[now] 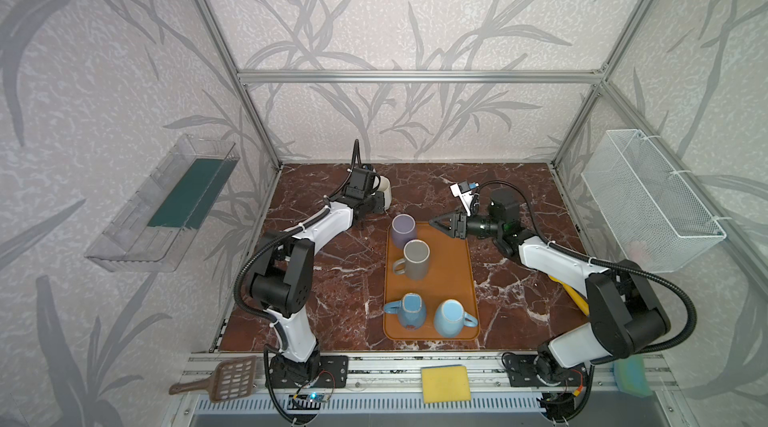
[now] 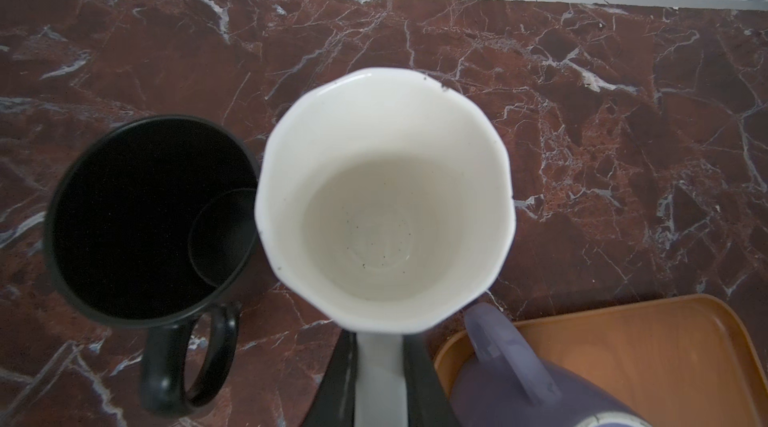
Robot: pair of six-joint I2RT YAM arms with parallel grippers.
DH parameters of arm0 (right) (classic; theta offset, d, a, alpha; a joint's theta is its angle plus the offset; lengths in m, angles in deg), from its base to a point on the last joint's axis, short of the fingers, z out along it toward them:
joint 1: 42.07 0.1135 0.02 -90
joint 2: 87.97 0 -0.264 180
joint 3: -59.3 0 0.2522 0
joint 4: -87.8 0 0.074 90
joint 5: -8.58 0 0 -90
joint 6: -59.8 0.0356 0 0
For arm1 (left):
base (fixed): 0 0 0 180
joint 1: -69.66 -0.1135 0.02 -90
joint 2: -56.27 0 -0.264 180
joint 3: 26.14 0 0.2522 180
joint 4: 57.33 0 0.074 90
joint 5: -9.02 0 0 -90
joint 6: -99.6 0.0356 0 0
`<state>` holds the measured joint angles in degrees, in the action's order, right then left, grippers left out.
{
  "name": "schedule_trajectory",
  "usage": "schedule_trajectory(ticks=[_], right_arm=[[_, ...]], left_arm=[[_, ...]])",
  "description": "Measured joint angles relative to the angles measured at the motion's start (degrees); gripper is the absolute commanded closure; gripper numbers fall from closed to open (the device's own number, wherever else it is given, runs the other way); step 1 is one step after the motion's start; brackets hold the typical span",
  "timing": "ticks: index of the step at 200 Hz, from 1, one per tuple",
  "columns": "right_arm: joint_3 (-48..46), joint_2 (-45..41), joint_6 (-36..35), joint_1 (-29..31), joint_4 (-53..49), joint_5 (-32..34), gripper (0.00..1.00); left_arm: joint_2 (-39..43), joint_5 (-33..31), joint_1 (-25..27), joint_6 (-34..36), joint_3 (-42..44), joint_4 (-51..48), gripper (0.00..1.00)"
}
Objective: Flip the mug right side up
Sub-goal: 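Lower the white mug with the left gripper while the right gripper withdraws, then set the white mug upright beside the black mug with the left gripper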
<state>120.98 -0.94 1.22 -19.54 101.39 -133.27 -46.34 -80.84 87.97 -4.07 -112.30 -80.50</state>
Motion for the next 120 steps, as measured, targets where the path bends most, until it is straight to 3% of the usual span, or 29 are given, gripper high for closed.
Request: schedule_trajectory(ticks=[120], right_arm=[[-0.2,-1.0,-1.5,0.0,-2.3,0.4,0.60]], left_arm=[[-3.2,-1.7,0.0,1.5,0.0,3.3,1.00]])
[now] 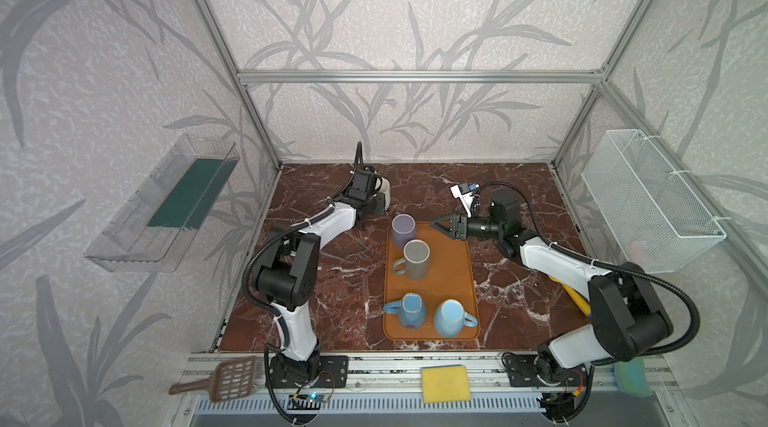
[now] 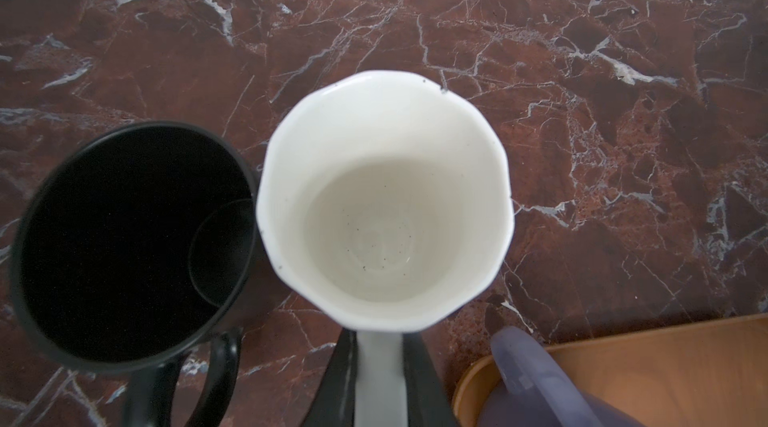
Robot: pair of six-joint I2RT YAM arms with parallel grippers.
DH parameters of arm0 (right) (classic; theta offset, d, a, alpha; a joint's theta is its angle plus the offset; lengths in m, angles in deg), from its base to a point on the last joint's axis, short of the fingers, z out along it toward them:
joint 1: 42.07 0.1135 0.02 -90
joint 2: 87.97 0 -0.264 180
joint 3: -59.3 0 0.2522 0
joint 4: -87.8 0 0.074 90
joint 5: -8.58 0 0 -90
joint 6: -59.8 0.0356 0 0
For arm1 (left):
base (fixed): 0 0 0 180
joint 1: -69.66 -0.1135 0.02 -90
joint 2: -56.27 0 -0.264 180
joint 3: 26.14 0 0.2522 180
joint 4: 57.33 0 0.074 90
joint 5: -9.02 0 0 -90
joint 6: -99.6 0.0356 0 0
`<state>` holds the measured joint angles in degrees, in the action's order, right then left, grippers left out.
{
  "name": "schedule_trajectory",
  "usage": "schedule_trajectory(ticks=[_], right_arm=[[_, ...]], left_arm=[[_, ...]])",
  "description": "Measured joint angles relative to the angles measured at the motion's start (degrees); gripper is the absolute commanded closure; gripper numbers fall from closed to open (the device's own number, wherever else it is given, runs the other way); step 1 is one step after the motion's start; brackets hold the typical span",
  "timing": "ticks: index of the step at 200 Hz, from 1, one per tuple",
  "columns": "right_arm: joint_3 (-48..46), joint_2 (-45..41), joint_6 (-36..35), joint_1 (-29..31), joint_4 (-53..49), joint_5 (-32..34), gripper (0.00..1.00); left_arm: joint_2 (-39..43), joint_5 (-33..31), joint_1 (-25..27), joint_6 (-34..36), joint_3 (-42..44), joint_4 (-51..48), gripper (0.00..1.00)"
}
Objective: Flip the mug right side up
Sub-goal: 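Set the white mug upright beside the black mug with the left gripper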
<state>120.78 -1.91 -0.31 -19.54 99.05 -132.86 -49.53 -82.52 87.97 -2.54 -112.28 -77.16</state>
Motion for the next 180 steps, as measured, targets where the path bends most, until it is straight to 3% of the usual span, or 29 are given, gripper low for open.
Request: schedule_trajectory(ticks=[77,180], right_arm=[[0.0,0.0,-0.8,0.0,-0.9,0.0,0.59],[0.0,-0.9,-1.2,0.0,-1.7,0.0,0.59]], left_arm=[[-0.5,-1.2,0.4,0.4,0.0,1.0,1.00],[-1.0,-2.1,1.2,0.6,-1.4,-0.9,0.78]])
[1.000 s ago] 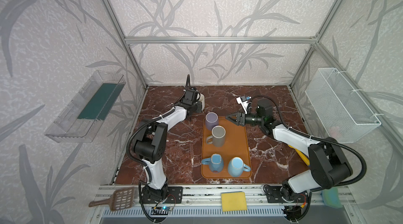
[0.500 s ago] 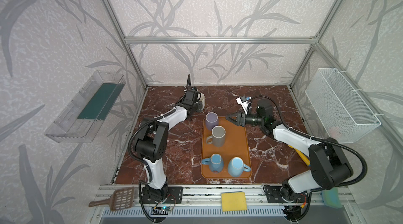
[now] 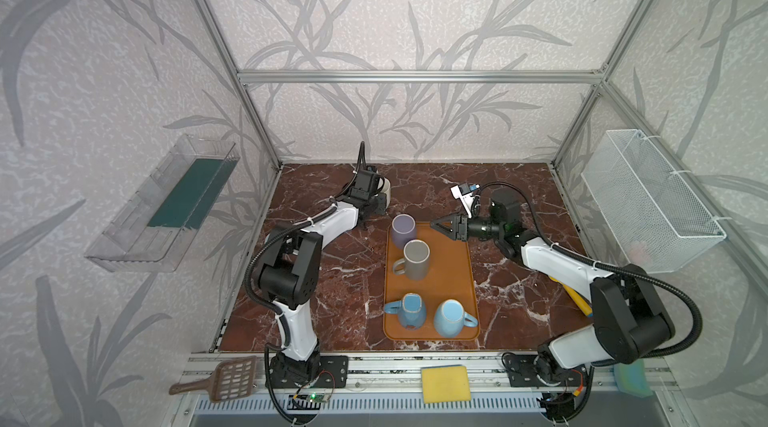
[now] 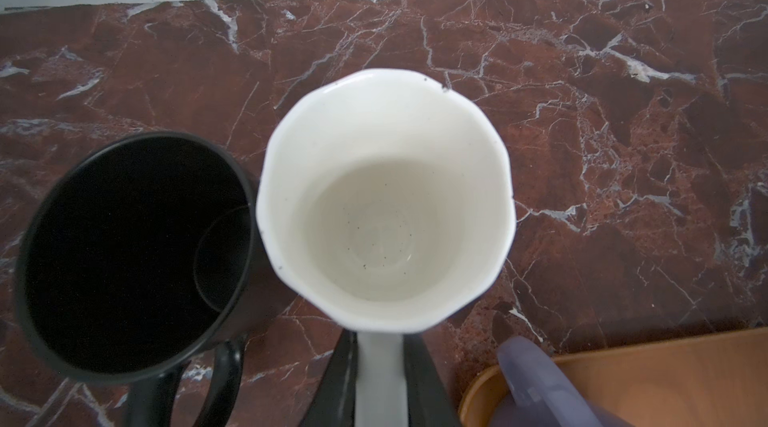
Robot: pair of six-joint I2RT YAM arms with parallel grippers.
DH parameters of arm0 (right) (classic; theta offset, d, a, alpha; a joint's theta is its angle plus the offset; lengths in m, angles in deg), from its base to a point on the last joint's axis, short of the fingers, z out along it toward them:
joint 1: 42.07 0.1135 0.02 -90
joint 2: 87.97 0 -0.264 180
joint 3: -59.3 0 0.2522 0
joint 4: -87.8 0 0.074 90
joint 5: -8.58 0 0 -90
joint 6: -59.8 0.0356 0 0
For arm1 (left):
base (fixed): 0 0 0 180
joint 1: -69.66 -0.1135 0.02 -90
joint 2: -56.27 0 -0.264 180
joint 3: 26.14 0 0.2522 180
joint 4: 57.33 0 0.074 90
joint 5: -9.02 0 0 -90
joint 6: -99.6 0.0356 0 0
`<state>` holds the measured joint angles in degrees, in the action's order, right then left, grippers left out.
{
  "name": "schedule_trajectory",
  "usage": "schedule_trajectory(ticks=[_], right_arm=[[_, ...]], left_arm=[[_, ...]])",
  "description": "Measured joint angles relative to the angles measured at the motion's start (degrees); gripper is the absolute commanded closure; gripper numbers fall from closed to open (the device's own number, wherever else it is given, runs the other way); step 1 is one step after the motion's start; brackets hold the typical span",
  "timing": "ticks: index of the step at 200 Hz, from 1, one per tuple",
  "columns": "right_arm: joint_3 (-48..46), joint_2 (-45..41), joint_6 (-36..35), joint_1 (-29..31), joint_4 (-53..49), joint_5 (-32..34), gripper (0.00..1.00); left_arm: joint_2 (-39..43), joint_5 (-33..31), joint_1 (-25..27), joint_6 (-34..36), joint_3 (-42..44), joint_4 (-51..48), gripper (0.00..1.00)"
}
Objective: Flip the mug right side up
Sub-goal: 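Set the white mug upright beside the black mug with the left gripper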
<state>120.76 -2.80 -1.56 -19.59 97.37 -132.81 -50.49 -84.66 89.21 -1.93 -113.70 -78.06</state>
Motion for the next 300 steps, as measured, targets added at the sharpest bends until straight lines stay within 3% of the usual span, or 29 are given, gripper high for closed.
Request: schedule_trajectory(ticks=[70,300], right_arm=[[0.0,-0.3,-0.7,-0.1,-1.4,0.0,0.59],[0.0,-1.0,-1.8,-0.1,-3.2,0.0,0.58]], left_arm=[[-0.1,-0.2,0.2,0.0,-1.2,0.0,0.71],[0.8,0.2,0.6,-1.8,-0.7,-0.8,0.70]])
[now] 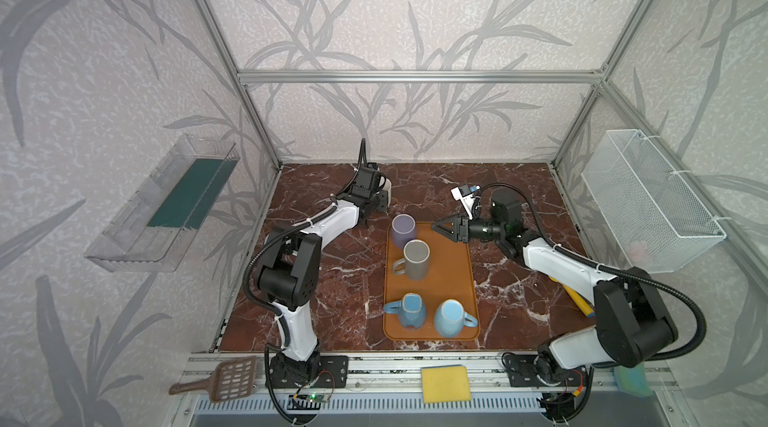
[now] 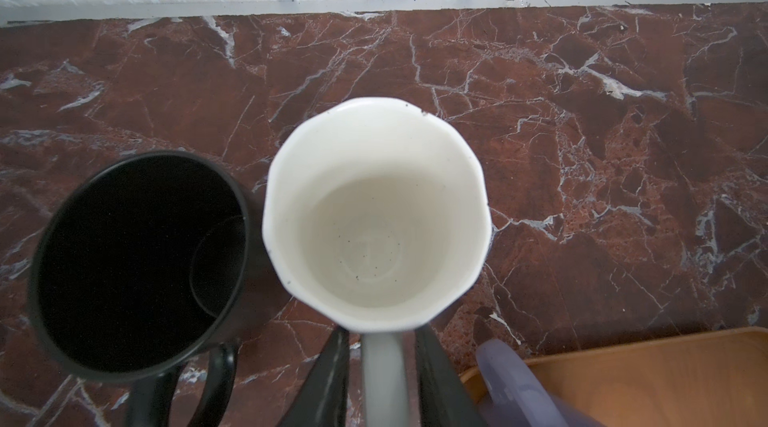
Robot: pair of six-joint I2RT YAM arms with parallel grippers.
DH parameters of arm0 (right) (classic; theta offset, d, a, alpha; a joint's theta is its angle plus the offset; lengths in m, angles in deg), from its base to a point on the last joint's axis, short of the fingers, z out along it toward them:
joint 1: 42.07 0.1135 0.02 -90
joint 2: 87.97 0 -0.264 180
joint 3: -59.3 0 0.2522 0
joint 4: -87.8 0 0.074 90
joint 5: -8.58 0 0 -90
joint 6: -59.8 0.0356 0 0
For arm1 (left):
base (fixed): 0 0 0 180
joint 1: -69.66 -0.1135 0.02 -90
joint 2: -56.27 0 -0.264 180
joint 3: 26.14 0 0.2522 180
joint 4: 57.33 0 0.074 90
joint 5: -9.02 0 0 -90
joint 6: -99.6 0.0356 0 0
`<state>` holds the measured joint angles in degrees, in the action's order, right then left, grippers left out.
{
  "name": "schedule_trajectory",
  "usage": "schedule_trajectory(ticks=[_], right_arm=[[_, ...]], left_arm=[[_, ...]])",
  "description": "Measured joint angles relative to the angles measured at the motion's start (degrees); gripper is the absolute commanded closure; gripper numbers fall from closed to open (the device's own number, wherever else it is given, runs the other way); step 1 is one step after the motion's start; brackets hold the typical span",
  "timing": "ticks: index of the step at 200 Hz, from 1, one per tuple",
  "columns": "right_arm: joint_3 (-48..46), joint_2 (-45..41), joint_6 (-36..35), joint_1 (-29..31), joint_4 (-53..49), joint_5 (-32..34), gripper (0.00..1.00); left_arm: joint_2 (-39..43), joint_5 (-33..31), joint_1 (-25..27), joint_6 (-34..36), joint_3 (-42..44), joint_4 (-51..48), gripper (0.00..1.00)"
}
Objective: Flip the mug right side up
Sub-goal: 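Set the white mug upright beside the black mug with the left gripper, then move the right gripper over the light blue mugs on the tray nearest the robot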
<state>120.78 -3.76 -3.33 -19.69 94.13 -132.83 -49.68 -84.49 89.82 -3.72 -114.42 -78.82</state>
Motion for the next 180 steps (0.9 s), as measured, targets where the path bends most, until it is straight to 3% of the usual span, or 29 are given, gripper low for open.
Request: schedule_trajectory(ticks=[180], right_arm=[[0.1,-0.3,-3.9,0.0,-6.6,0.4,0.56]], left_arm=[[6.4,1.3,0.2,-0.2,4.3,1.1,0.69]])
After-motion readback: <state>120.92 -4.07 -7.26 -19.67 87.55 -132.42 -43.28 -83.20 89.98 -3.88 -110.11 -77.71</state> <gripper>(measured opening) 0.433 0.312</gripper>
